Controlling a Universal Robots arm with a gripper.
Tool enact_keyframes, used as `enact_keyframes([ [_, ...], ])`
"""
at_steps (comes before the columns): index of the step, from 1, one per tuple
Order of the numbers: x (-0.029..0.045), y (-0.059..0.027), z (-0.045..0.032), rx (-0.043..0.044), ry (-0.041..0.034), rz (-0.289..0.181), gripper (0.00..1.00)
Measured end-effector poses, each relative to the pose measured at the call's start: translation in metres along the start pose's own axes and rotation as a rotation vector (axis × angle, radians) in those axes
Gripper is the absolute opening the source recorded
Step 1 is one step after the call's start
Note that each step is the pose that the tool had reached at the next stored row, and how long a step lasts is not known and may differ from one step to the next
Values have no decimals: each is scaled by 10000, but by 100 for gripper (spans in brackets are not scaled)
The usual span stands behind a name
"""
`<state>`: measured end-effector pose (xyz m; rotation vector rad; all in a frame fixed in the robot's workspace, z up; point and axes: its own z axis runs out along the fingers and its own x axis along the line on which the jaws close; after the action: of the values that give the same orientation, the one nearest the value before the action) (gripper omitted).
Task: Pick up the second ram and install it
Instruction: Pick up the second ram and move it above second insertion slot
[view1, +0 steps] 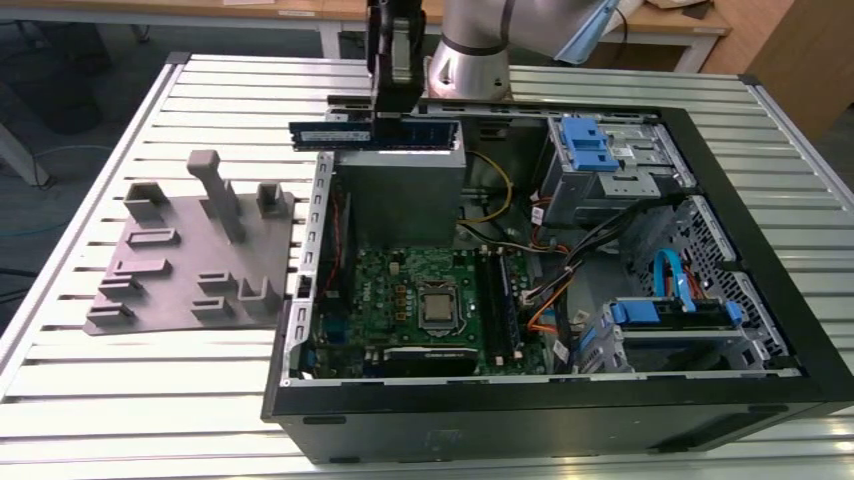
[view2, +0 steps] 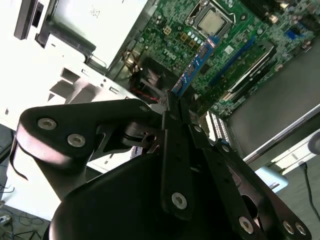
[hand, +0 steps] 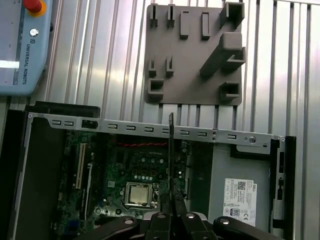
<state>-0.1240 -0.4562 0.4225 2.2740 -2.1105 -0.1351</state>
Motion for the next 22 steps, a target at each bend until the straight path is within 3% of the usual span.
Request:
enact_keyframes([
  [2,4,-53,-4,-9,-1,0,11],
  [9,19,-92,20,-18,-17,-1,11],
  [17,105,-286,124,-23,-60,-4,11],
  [22,135,-451,194,-33,-61,-4,11],
])
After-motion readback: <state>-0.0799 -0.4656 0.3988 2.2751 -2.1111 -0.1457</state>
